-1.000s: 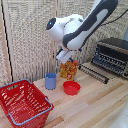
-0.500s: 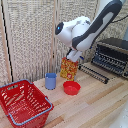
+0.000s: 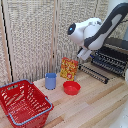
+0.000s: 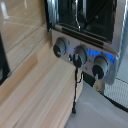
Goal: Extend the gripper towards the oven tray handle. Grasp the handle and carefully pull the tray out of the oven. Move the gripper above the red bowl. Grab the red bowl gently. Lift the bowl and place it onto the oven tray.
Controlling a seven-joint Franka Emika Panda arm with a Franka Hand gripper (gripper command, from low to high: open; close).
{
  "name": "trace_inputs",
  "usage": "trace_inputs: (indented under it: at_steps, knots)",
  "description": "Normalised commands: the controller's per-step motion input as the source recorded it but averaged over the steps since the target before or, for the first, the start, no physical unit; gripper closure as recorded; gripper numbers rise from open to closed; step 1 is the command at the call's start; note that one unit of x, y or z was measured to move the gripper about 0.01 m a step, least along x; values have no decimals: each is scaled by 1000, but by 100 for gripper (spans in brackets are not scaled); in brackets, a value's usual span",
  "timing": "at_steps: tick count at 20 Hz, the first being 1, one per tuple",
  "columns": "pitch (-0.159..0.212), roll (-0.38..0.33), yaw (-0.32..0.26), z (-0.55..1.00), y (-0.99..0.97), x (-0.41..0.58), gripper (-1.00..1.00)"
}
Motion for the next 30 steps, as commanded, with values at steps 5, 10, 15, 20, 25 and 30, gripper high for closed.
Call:
trace_inputs:
  at_steps: [5, 10, 15, 20, 25, 30]
  knots:
    - [9, -78, 71, -138, -761, 203, -100]
    - [40, -211, 49, -243, -441, 248, -100]
    - [35, -241, 33, -253, -366, 130, -100]
    - [24, -192, 38, -230, -469, 0, -100]
    - [20, -87, 29, -140, -414, 0, -100]
    - [5, -55, 40, -66, -489, 3, -100]
